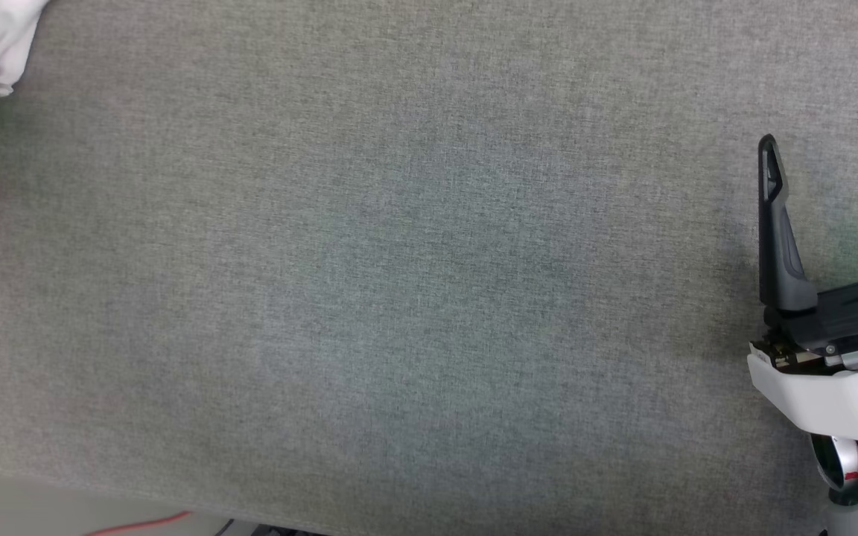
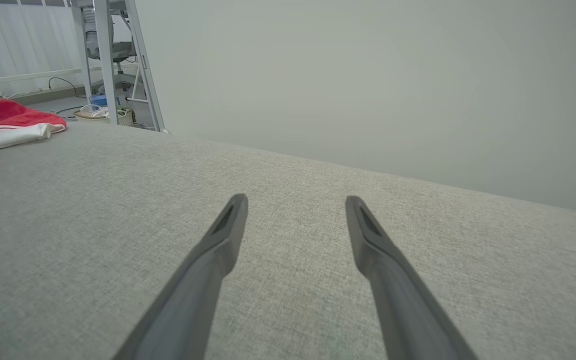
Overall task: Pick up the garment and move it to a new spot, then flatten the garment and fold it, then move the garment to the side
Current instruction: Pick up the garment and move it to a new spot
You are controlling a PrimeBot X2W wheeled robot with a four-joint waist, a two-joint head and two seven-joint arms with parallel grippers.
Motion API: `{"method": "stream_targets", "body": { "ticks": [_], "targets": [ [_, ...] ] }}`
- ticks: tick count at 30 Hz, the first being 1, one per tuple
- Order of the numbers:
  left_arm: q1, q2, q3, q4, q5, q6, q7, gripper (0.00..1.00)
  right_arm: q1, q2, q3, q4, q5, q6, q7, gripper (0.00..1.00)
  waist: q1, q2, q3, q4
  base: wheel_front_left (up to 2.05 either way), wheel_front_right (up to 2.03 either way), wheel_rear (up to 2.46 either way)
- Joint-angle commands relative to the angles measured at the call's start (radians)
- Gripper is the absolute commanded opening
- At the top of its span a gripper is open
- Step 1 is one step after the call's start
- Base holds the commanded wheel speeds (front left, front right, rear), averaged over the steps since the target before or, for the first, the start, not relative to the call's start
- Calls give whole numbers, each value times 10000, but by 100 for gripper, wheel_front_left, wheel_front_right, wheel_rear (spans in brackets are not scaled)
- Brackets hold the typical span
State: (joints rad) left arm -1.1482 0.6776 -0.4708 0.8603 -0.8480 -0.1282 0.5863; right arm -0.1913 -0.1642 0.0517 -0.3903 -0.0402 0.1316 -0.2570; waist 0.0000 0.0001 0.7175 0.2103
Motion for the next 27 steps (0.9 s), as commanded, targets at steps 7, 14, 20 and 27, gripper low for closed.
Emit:
{"method": "stream_targets", "body": {
  "ticks": [7,14,20,27],
  "targets": [
    [-542,219,-1153,-537,221,-25,-1282,0,98,280,99,351,175,-9,-47,100,0,-1,-1297,184,0,0,0],
    [-1185,608,-2442,-1910,111,-25,-1734,0,485,600,54,674,347,-9,-47,100,0,-1,-2455,190,0,0,0],
    [-1758,623,-3669,-3238,24,-25,-1936,0,659,846,-45,808,471,-9,-47,100,0,-1,-3180,-66,0,0,0],
    [-2342,-47,-5164,-4277,86,-25,-2102,0,730,1071,-44,902,635,-9,-47,100,0,-1,-3782,-903,0,0,0]
  ]
}}
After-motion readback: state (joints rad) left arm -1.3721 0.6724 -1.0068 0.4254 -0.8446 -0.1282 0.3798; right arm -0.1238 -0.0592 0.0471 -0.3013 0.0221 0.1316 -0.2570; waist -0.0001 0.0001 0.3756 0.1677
